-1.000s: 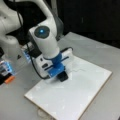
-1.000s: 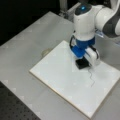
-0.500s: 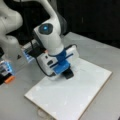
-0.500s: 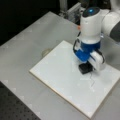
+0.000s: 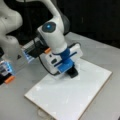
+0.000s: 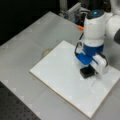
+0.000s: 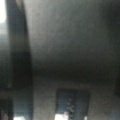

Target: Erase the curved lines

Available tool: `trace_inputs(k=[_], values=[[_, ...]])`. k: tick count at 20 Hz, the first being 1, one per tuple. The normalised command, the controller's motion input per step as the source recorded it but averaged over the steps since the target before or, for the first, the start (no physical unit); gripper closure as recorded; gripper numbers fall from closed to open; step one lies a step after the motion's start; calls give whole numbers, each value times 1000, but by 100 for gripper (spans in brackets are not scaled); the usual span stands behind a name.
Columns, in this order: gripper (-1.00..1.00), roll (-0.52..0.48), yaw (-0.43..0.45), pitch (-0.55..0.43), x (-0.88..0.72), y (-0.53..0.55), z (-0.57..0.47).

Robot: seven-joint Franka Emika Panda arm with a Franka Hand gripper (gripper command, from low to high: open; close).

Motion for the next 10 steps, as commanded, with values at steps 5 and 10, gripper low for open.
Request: trace_inputs(k=[5, 10], values=[[100, 112, -208, -115, 254, 301, -691], [100, 108, -202, -106, 249, 318, -729]])
